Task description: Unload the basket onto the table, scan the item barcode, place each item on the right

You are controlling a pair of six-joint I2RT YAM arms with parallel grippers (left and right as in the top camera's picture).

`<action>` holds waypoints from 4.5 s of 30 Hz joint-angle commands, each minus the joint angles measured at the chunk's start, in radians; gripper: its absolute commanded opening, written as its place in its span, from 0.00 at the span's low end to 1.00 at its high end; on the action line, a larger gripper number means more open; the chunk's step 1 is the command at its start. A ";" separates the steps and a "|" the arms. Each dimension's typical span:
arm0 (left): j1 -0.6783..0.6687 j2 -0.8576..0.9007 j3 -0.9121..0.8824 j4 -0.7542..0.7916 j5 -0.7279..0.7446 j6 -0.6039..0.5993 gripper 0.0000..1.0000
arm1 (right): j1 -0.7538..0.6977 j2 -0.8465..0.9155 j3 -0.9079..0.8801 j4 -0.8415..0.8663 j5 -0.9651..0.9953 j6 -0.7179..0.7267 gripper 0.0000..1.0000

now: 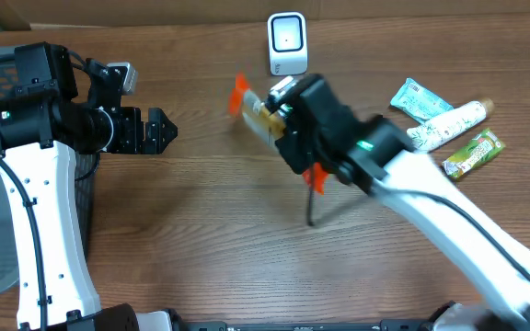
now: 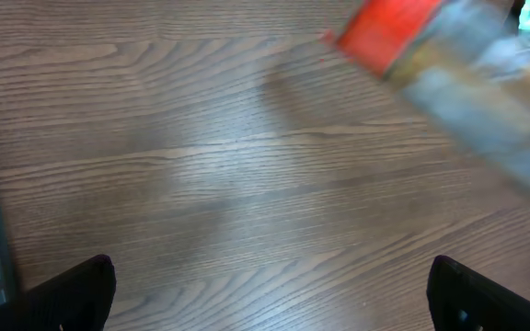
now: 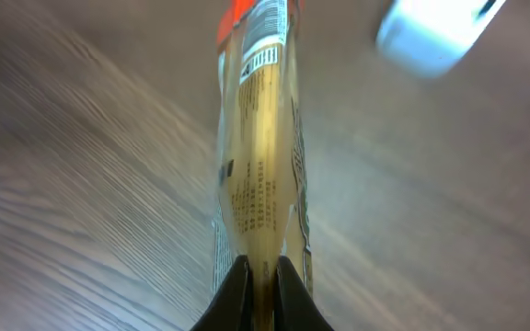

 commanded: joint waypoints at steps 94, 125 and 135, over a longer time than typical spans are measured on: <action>-0.005 0.001 0.013 0.001 0.011 0.022 0.99 | 0.183 0.577 -0.193 0.280 0.436 -0.129 0.32; -0.005 0.001 0.013 0.001 0.011 0.022 1.00 | -0.328 0.190 -0.013 0.255 -1.094 0.039 0.04; -0.005 0.001 0.013 0.001 0.011 0.022 1.00 | -0.366 0.279 -0.044 0.234 -1.094 0.147 0.04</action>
